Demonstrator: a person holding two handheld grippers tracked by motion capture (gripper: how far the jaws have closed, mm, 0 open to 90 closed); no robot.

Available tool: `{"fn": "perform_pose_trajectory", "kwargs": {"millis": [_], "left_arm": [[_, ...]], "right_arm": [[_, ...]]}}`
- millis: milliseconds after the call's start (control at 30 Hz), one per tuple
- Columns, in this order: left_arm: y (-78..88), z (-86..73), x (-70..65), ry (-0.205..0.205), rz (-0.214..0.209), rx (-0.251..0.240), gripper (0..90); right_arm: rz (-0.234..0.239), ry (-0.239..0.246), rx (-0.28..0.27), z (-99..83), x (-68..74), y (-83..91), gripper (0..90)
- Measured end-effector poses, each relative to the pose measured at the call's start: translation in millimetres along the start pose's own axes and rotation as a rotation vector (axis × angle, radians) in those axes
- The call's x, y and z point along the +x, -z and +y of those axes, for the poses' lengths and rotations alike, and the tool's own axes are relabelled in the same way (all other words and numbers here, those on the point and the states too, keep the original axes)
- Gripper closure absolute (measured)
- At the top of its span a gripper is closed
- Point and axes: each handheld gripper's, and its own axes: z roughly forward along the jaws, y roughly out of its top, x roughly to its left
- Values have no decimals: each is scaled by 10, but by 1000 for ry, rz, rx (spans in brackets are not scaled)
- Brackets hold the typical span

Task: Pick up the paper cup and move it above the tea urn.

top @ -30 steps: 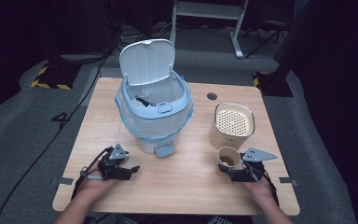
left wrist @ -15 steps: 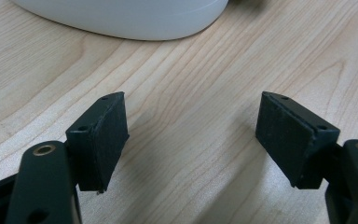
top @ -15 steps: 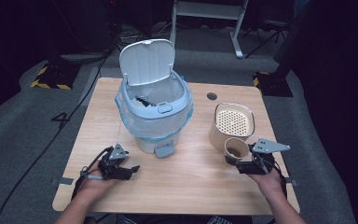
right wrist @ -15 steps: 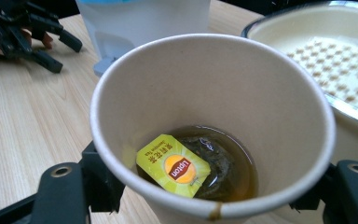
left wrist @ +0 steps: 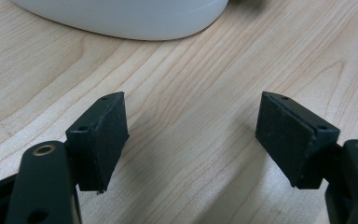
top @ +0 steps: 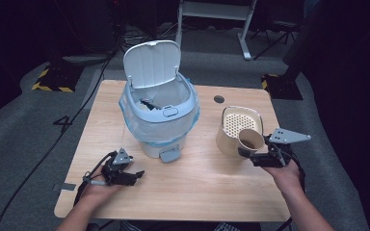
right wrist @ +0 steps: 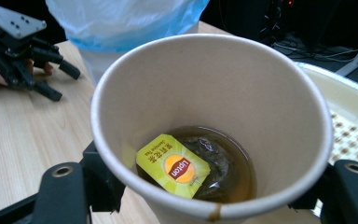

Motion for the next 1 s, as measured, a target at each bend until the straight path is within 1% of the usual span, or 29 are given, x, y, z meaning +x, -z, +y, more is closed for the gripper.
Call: {"fn": "perform_pose_trajectory", "kwargs": {"millis": [267, 500, 700, 900, 1000], "left_arm": [[0, 0, 0, 0, 0, 0, 254], [0, 0, 0, 0, 0, 0, 255], [1, 0, 1, 0, -1, 0, 254], [1, 0, 2, 1, -1, 0, 254], [1, 0, 2, 1, -1, 0, 254]], "right_arm": [[-18, -11, -13, 205, -147, 23, 308], [-38, -29, -31, 378, -319, 4, 309], [-63, -39, -33, 508, -498, -81, 311], [-89, -51, -13, 570, -684, -194, 311], [-111, -45, 8, 578, -757, -258, 311]]}}
